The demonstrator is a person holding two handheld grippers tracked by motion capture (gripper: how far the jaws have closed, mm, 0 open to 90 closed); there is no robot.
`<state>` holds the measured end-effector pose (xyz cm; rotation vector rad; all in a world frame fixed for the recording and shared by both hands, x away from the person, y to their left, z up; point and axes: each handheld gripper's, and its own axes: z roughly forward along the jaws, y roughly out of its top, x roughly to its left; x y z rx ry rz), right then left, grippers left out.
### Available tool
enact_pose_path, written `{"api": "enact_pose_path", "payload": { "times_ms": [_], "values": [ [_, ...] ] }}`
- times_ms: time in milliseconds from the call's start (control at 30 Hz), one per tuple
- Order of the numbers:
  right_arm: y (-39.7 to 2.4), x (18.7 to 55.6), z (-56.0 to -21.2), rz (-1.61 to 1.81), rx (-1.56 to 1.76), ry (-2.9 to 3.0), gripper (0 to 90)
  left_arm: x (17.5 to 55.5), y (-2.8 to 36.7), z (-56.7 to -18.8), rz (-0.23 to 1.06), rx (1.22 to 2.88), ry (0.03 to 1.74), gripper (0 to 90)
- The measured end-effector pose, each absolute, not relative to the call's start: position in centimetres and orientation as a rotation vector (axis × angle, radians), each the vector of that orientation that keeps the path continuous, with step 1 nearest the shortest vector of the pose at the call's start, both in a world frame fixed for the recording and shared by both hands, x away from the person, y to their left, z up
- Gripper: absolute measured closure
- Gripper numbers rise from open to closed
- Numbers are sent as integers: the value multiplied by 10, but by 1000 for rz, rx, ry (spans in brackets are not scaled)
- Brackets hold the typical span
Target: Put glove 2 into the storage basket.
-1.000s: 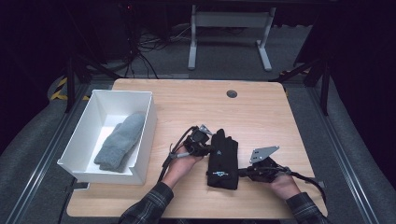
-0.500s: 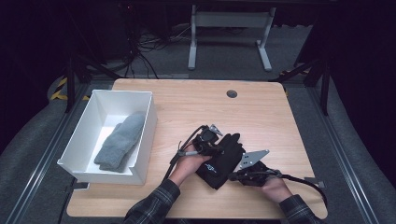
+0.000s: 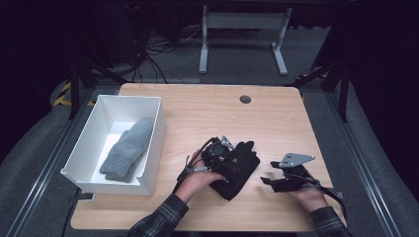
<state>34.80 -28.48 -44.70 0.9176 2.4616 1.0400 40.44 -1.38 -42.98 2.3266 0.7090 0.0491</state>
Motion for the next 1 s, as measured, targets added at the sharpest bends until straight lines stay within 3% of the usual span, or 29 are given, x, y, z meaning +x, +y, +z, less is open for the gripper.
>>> {"api": "enact_pose_path", "payload": {
  "times_ms": [267, 533, 833, 967, 1000],
  "values": [
    [-309, 360, -454, 1003, 1058, 2362, 232, 402, -30, -442, 85, 2334, 750, 58],
    [-314, 363, -457, 989, 1073, 2360, 233, 401, -37, -454, 117, 2386, 734, 55],
    [-316, 364, -459, 975, 1075, 2345, 231, 398, -37, -457, 110, 2410, 672, 153],
    [-318, 366, -461, 979, 1087, 2334, 223, 397, -36, -455, 91, 2411, 628, 312],
    [-319, 366, -461, 978, 1093, 2335, 217, 396, -36, -454, 72, 2416, 613, 312]
  ]
}}
